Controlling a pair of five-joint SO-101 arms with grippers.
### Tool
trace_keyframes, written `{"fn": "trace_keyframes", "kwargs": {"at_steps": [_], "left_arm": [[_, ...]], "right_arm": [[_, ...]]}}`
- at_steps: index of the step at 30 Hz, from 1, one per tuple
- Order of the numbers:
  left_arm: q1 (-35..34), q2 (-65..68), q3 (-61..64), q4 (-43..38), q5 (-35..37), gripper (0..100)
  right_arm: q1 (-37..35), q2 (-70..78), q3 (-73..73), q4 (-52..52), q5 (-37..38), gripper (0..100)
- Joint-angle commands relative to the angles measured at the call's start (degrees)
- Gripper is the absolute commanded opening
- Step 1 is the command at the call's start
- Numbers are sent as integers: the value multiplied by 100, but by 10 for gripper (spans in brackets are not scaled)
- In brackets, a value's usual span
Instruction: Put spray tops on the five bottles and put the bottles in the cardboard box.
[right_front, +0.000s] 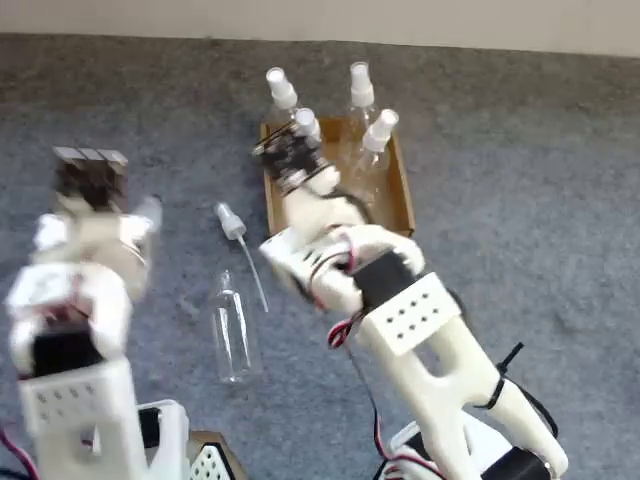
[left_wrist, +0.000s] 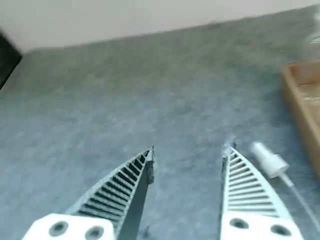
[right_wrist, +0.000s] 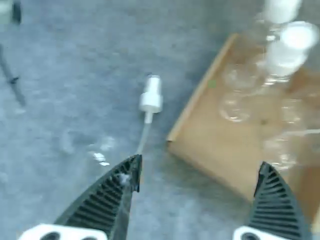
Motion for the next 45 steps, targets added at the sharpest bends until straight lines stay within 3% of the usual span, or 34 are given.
{"fn": "trace_keyframes", "kwargs": {"at_steps": [1, 8, 13, 19, 27, 33, 36, 38, 42, 45], "left_arm": [[-1138, 2088, -2677, 1108, -466, 200], [-2721, 4602, -4892, 1486, -607, 200], [-3327, 5648, -5640, 1477, -615, 200], [-3512, 6246, -5815, 949, -615, 200], [-3424, 6343, -5789, 888, -598, 200], [-3345, 6334, -5780, 914, -598, 200], [-3345, 6334, -5780, 914, -598, 200], [-3345, 6343, -5780, 914, -598, 200], [-3336, 6369, -5771, 923, -598, 196], [-3257, 6325, -5648, 1020, -598, 196]], "right_arm": [[-778, -84, -312, 48, -422, 286], [-1886, 1244, -321, -224, -484, 286], [-2325, 2044, -321, -840, -703, 286], [-2158, 2659, -321, -1077, -1600, 286], [-2044, 3319, -312, -1059, -1688, 275], [-2018, 3697, -312, -1068, -1653, 78], [-1991, 3538, -321, -1024, -1618, 29], [-1921, 3257, -330, -752, -1134, 26], [-1710, 2404, -321, 145, 598, 22], [-1314, 1648, -356, 1059, 835, 22]]}}
